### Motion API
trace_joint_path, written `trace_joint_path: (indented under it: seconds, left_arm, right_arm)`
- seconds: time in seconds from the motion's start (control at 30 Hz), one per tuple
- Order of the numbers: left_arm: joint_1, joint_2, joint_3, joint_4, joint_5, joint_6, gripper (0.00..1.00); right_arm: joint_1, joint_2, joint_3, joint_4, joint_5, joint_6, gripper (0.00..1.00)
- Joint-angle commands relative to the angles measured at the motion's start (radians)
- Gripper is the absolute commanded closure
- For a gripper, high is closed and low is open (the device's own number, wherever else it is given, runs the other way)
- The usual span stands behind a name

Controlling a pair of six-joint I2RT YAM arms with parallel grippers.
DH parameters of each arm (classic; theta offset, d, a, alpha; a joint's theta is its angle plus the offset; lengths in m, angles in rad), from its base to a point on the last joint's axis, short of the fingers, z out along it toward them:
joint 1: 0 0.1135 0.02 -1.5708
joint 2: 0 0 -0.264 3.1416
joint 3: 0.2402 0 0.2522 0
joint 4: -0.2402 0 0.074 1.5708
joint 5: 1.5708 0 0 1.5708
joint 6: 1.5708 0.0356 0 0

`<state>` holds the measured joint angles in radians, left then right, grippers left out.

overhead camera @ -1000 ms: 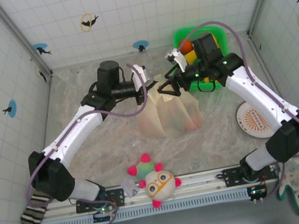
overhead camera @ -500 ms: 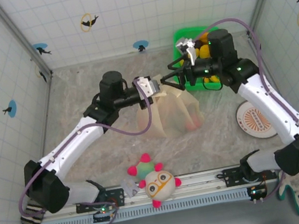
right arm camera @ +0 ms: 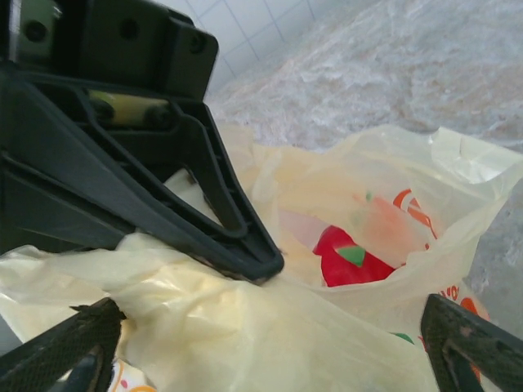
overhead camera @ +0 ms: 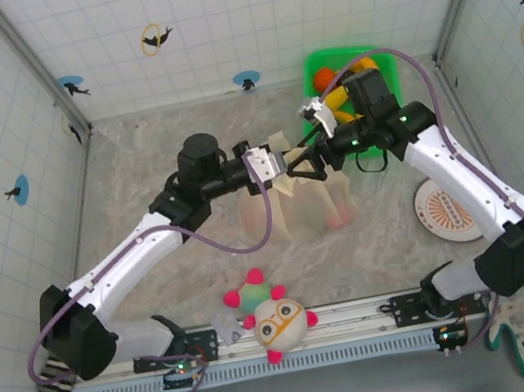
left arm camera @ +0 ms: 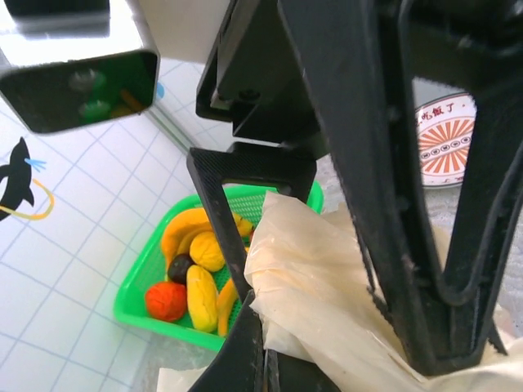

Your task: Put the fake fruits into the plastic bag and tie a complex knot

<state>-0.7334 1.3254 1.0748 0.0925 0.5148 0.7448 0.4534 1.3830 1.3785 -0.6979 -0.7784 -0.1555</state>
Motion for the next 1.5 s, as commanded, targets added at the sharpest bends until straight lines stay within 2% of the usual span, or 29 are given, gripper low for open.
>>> trace_joint_path:
  seconds: [0.0,0.17,0.37,0.5,0.6,0.87,0.97,1.1,1.3,1.47]
  left_arm:
    - [-0.009,-0.017,-0.003,0.043,-0.017,0.057,1.00]
    - [-0.012,-0.012,0.000,0.043,-0.015,0.056,1.00]
    - [-0.012,-0.014,-0.008,0.042,-0.029,0.048,0.89]
    - [-0.012,-0.028,-0.012,0.039,-0.061,0.025,0.84]
    - [-0.008,-0.049,-0.018,0.035,-0.097,0.006,0.74]
    - [0.107,-0.137,-0.010,-0.055,-0.008,-0.144,0.53]
    - [0.161,-0.171,-0.023,-0.070,0.119,-0.241,0.41]
    - [0.158,-0.154,-0.032,-0.076,0.268,-0.297,0.32]
    - [0.138,-0.075,-0.005,-0.089,0.308,-0.310,0.24]
    - [0.119,0.000,0.034,-0.146,0.234,-0.262,0.20]
  right_arm:
    - [0.013,0.024,0.050,-0.052,0.006,-0.024,0.10]
    - [0.018,0.028,0.060,-0.038,-0.004,-0.004,0.26]
    - [0.018,0.034,0.058,-0.019,-0.011,0.025,0.62]
    - [0.016,0.039,0.060,-0.027,0.001,0.026,0.79]
    - [0.013,0.038,0.059,-0.032,0.016,0.024,0.90]
    - [0.012,0.035,0.059,-0.009,0.051,0.035,0.96]
    - [0.013,0.032,0.057,-0.005,0.057,0.036,0.96]
    - [0.012,0.031,0.056,-0.001,0.056,0.033,0.96]
    - [0.013,0.025,0.056,0.001,0.056,0.029,0.95]
    - [0.017,0.016,0.053,0.005,0.056,0.020,0.94]
